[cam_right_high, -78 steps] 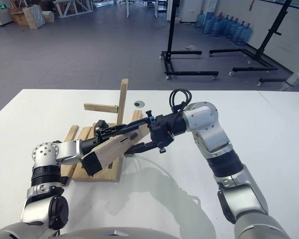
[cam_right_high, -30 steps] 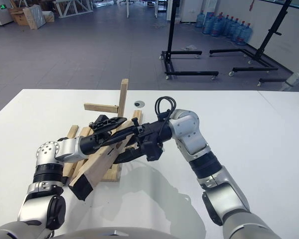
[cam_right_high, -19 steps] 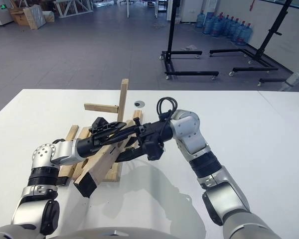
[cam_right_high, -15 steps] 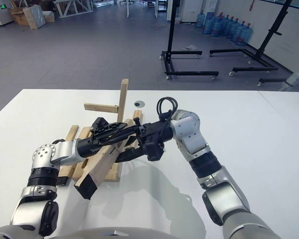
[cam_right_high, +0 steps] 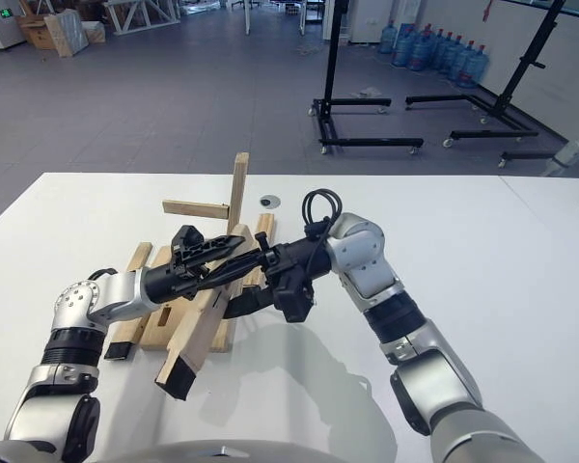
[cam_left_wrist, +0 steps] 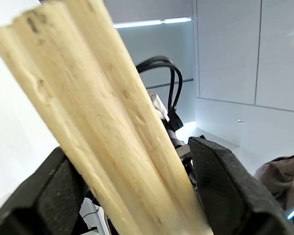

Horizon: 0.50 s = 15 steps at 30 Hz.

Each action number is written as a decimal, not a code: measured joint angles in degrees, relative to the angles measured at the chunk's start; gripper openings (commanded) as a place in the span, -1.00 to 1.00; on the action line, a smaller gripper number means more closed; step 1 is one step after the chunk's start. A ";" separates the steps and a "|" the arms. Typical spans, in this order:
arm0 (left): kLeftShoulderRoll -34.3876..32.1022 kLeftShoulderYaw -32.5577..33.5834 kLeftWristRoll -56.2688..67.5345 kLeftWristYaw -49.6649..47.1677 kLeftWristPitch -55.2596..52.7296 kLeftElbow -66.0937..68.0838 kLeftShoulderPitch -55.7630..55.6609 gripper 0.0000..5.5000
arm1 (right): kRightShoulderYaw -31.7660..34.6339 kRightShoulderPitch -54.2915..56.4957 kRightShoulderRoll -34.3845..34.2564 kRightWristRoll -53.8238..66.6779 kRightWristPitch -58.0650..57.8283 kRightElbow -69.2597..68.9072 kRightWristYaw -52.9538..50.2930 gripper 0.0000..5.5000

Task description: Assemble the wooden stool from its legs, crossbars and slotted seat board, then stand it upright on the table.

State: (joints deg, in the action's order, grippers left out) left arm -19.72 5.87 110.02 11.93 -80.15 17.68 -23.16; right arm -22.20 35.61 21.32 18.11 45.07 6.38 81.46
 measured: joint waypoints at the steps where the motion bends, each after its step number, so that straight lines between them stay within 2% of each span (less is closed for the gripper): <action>1: -0.38 -0.01 0.12 -0.12 0.12 -0.17 -0.02 0.07 | -0.09 0.06 -0.18 -0.36 1.30 0.46 -0.05 -0.27; 15: -4.03 -0.03 0.69 -0.92 4.32 0.54 -2.50 -0.13 | -1.72 6.51 -1.26 -10.92 22.26 15.62 -8.81 -0.27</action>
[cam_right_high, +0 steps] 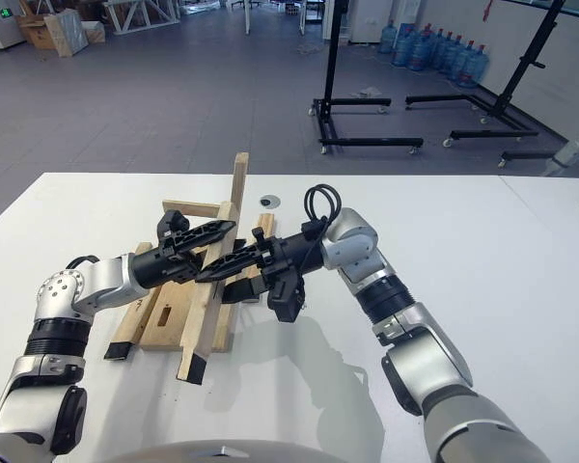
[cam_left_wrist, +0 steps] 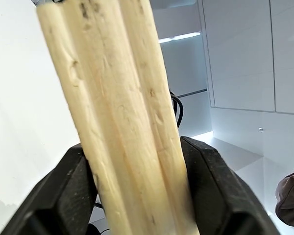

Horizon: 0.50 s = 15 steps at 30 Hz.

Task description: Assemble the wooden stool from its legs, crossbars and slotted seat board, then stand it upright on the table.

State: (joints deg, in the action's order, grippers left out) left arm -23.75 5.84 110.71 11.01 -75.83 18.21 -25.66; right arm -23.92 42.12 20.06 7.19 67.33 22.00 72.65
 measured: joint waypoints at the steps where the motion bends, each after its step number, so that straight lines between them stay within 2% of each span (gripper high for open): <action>1: -0.24 0.00 0.00 -0.08 0.01 0.08 -0.03 -0.14 | -0.40 0.22 0.15 -0.61 0.69 0.64 -1.08 -0.27; 5: -1.09 0.38 -0.01 -0.37 0.28 0.69 -1.97 -0.16 | -0.86 2.49 0.49 -3.69 3.58 3.46 -5.09 -0.27; 9: -2.79 1.19 -0.02 -0.41 0.29 1.37 -3.61 -0.26 | -0.13 2.77 1.32 -7.27 2.74 6.04 -10.28 0.07; 12: -3.48 1.59 0.45 0.00 0.22 1.56 -4.51 -0.27 | 3.02 2.78 1.41 -11.74 1.30 8.38 -17.11 0.27; 15: -3.71 1.59 0.57 0.08 0.17 2.56 -5.98 -0.27 | 3.25 2.77 1.69 -14.23 0.85 8.72 -20.68 0.51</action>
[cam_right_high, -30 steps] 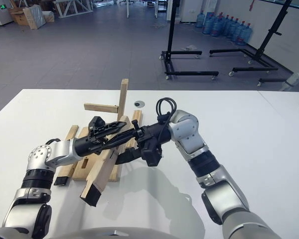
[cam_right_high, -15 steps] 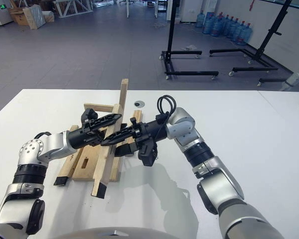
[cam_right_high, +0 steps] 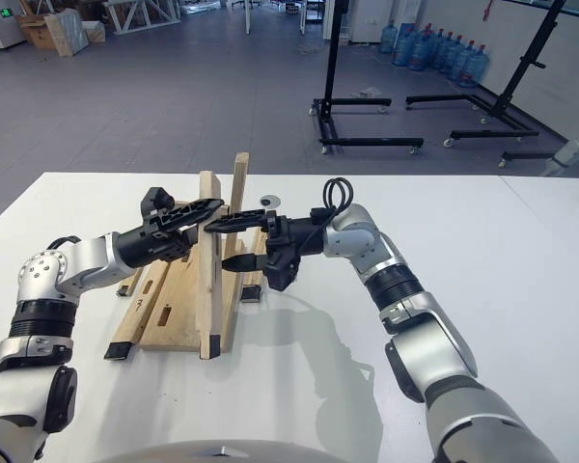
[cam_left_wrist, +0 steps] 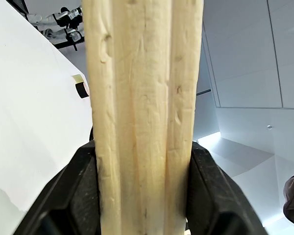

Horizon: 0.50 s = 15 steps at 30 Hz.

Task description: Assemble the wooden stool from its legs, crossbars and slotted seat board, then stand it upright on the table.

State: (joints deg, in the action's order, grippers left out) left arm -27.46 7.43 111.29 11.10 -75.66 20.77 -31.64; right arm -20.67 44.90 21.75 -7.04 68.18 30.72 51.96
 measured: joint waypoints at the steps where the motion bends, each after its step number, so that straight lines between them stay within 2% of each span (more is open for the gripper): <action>1: -0.09 0.06 -0.09 0.00 0.00 0.07 -0.37 -0.27 | -0.21 -0.01 0.20 -0.49 0.05 -0.01 -0.87 0.58; 6: -1.82 1.75 -5.16 3.04 -0.06 0.64 -2.31 -0.27 | -2.37 -0.58 3.36 -0.42 0.51 -1.28 -1.91 0.94; 10: -4.43 3.62 -12.24 8.60 -0.05 0.76 -3.24 -0.27 | -1.52 -0.71 5.31 3.27 -3.53 -2.07 -2.92 0.96; 15: -5.73 4.42 -22.07 15.47 0.80 -1.18 -3.67 -0.27 | 1.88 0.35 7.28 12.80 -17.85 -7.48 -2.02 0.96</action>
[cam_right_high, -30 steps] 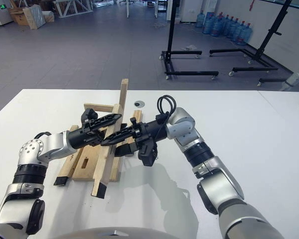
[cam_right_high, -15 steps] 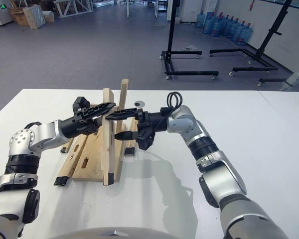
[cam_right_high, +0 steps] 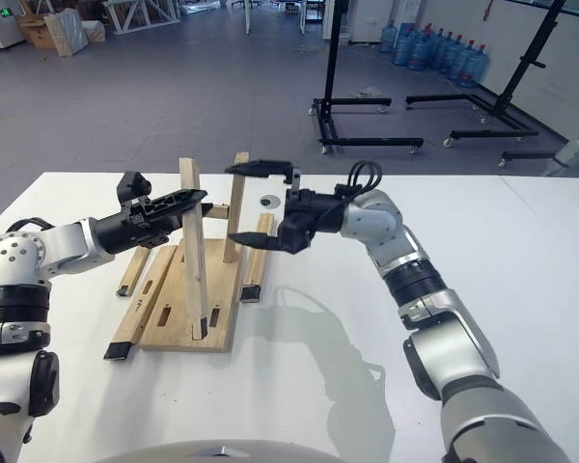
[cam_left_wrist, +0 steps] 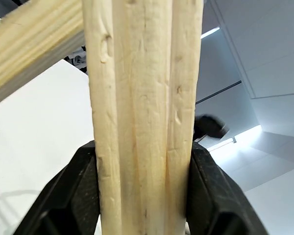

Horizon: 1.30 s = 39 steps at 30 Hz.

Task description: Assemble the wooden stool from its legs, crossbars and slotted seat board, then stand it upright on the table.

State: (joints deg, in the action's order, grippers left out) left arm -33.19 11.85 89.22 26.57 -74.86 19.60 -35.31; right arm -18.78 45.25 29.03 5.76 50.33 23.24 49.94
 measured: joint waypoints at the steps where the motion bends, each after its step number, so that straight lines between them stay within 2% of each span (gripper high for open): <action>1: -0.41 0.44 -1.59 1.05 0.68 -0.81 -1.00 -0.27 | 1.05 -0.44 1.31 1.98 -3.92 -1.42 0.85 0.96; 6: -4.32 4.17 -9.77 7.11 6.81 -3.46 -9.34 -0.27 | 6.33 -6.88 6.35 7.79 -20.16 -5.99 2.82 0.96; 9: -5.25 4.81 -15.17 9.66 11.66 -6.01 -10.93 -0.27 | 8.65 -10.23 7.74 9.04 -28.13 -9.24 2.68 0.96; 12: -5.34 6.00 -22.01 10.92 20.04 -10.89 -9.97 -0.27 | 10.14 -15.16 7.53 12.36 -41.57 -15.37 0.04 0.96; 16: -5.37 8.89 -27.24 12.00 26.88 -15.72 -4.77 -0.27 | 10.50 -22.62 4.77 19.15 -62.44 -24.89 -5.40 0.96; 21: -8.00 7.91 -29.10 16.33 24.59 -17.82 -1.54 -0.27 | 10.57 -26.62 0.96 24.11 -80.67 -26.32 -9.80 0.96; 23: -8.65 7.88 -30.49 17.09 25.03 -17.23 -1.57 -0.27 | 11.58 -26.77 -1.93 27.43 -87.19 -26.62 -11.78 0.96; 26: -8.47 8.91 -34.22 17.35 31.17 -16.83 -2.02 -0.27 | 12.48 -26.31 -4.52 32.55 -98.08 -28.54 -13.91 0.96; 32: -6.62 15.39 -30.75 20.82 35.43 -13.61 -5.03 -0.27 | 19.80 -21.92 -3.56 53.09 -122.83 -36.86 -13.82 0.96; 34: -6.54 16.48 -30.47 20.64 35.25 -11.63 -5.05 -0.27 | 21.53 -20.11 -4.45 58.98 -126.85 -38.30 -13.99 0.96; 36: -6.40 17.62 -29.16 20.55 34.65 -9.83 -5.25 -0.27 | 19.55 -18.50 -6.01 57.30 -124.05 -40.31 -13.86 0.96; 38: -6.09 18.71 -27.49 20.54 33.45 -7.85 -6.01 -0.27 | 14.09 -17.61 -7.20 49.39 -114.51 -43.56 -12.97 0.96; 39: -5.84 19.72 -26.25 20.28 32.93 -6.69 -6.31 -0.27 | 9.46 -17.58 -7.17 41.74 -106.69 -44.57 -12.39 0.96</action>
State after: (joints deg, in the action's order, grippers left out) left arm -39.02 31.57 62.97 46.85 -41.93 12.90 -41.62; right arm -9.32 27.67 21.86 47.50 -56.36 -21.34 37.54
